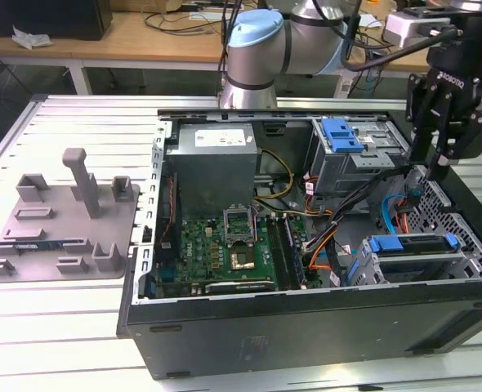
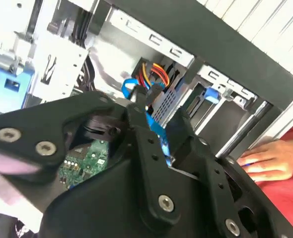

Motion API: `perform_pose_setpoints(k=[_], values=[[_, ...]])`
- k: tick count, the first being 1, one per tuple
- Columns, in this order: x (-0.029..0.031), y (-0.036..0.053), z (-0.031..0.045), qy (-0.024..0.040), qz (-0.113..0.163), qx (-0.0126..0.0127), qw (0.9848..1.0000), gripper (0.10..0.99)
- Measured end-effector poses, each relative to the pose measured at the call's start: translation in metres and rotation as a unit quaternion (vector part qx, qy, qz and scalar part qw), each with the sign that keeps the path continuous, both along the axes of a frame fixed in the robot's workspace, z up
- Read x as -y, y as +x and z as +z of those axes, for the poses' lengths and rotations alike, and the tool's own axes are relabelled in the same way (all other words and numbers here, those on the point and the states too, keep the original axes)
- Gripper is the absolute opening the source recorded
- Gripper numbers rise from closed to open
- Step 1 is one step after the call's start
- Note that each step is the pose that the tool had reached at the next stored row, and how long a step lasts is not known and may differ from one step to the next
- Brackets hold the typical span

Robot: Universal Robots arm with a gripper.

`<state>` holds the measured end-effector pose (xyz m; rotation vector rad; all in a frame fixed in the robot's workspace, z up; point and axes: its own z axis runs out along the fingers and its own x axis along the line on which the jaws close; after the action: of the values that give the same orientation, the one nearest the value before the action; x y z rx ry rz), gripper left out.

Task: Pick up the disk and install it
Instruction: 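Insert the first disk wire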

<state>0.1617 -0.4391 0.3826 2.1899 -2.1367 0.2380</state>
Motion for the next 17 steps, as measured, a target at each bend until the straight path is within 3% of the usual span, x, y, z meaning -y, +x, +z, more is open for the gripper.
perform_pose_setpoints(k=[1,2,4,6,7,8,11,13,16,17], values=[[-0.0001,0.0003,-0.0012,-0.0018,-0.007,0.0000,1.0000,0.357],[-0.0001,0.0004,-0.0024,-0.0066,-0.017,0.0001,0.9998,0.290],[-0.0001,0.0004,-0.0041,-0.0150,-0.028,0.0003,0.9995,0.290],[-0.0010,0.0004,-0.0046,-0.0286,-0.029,0.0008,0.9992,0.290],[-0.0075,0.0004,-0.0050,-0.0650,-0.029,0.0019,0.9975,0.290],[-0.0149,0.0004,-0.0076,-0.0815,-0.029,0.0024,0.9962,0.290],[-0.0156,0.0004,-0.0162,-0.0834,-0.086,-0.0023,0.9928,0.290],[-0.0189,0.0004,-0.0188,-0.0875,-0.090,-0.0023,0.9921,0.290],[-0.0280,0.0004,-0.0207,-0.0986,-0.090,-0.0013,0.9910,0.290],[-0.0351,0.0004,-0.0222,-0.1056,-0.090,-0.0007,0.9903,0.290]])
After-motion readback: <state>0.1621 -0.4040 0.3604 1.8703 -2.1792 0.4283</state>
